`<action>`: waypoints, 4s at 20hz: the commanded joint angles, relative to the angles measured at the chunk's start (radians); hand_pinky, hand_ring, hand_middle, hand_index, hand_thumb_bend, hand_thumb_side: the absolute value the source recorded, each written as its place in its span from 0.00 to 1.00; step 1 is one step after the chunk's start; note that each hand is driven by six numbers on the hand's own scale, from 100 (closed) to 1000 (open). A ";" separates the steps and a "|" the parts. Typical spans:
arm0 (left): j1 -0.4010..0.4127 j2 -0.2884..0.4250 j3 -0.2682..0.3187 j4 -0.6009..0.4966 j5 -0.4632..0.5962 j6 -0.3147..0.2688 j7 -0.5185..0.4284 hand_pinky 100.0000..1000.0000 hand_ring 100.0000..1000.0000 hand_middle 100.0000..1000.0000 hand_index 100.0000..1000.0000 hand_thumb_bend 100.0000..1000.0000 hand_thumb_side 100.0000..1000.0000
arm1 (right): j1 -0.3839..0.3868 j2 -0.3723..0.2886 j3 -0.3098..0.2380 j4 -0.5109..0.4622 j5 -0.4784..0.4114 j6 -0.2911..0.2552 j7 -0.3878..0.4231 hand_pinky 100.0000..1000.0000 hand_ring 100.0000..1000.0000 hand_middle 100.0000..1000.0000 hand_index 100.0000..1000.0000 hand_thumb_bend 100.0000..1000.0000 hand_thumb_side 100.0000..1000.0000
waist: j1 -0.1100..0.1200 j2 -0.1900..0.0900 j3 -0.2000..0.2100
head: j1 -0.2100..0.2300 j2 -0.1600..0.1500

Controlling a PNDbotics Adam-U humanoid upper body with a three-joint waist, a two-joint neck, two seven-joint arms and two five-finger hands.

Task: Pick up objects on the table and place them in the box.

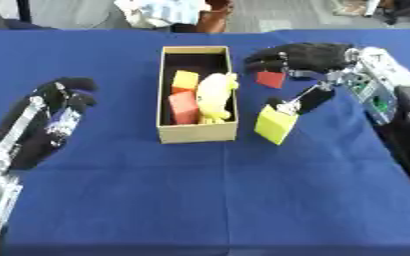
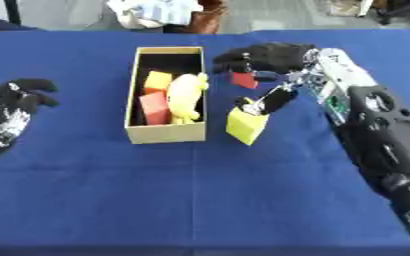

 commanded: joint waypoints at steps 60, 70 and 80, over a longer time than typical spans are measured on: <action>-0.010 0.015 0.004 -0.011 0.002 -0.008 -0.028 0.82 0.67 0.71 0.82 0.00 0.74 | -0.005 0.032 0.051 0.089 0.406 -0.154 -0.101 0.90 1.00 1.00 1.00 0.04 0.29 | -0.006 -0.013 0.013 | -0.011 0.005; -0.010 0.016 0.005 -0.011 0.003 -0.009 -0.029 0.82 0.67 0.71 0.82 0.00 0.75 | 0.004 0.006 0.054 0.033 0.192 -0.154 -0.014 0.87 0.97 0.95 0.88 0.00 0.21 | -0.008 -0.016 0.010 | -0.009 0.005; -0.005 0.020 0.007 -0.011 0.003 -0.009 -0.028 0.82 0.68 0.71 0.82 0.00 0.74 | -0.008 -0.066 0.025 -0.066 -0.129 -0.149 0.129 0.86 0.96 0.93 0.87 0.00 0.15 | -0.011 -0.021 0.003 | 0.000 0.005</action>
